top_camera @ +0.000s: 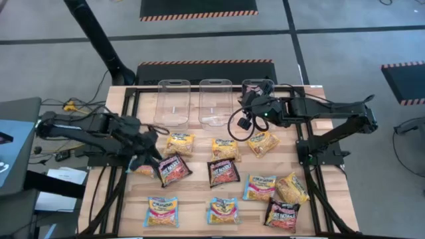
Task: Sort Maruchan noodles
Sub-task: Put the blue noodle pack into the middle transparent bin
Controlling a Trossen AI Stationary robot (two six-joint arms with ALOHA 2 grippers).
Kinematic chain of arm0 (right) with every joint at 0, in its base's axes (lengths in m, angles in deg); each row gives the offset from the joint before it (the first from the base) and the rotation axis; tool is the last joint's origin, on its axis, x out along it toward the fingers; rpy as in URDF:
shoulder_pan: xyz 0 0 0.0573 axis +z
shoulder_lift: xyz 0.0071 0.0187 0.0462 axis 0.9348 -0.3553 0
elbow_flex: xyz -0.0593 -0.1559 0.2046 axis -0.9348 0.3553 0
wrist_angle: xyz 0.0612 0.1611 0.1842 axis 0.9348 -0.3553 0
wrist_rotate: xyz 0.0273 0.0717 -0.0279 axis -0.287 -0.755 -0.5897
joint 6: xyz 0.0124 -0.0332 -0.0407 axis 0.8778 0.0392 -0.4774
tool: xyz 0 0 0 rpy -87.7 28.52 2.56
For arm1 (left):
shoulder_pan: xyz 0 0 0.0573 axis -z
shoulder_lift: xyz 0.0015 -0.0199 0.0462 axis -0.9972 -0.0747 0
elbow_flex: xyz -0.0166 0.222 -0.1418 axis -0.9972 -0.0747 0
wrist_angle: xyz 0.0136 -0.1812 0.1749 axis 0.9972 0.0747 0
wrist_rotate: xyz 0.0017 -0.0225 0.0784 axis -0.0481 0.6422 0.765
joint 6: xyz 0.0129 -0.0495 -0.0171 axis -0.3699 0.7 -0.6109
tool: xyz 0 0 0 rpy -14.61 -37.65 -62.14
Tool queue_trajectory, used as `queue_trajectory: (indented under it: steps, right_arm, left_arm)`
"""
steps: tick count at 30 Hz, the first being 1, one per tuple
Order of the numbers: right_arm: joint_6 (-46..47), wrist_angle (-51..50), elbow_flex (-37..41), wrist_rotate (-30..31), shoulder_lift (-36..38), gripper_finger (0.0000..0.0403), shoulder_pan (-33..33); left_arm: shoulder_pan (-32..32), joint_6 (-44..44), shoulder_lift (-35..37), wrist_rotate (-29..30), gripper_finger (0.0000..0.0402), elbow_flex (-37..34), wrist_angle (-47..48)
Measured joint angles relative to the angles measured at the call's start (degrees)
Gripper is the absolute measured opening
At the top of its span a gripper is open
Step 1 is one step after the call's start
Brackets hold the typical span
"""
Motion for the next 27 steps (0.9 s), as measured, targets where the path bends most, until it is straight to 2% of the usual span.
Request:
queue_trajectory:
  steps: [9,27]
  right_arm:
    - [0.04,-0.1,0.0,-0.02,-0.02,0.0094,0.66]
    - [2.49,-4.08,0.0,-0.22,-0.04,0.0094,0.64]
  left_arm:
    - [7.0,3.14,-8.08,0.25,0.0163,0.0,-0.9]
    - [13.11,8.25,-26.23,0.55,0.0163,-0.01,-9.04]
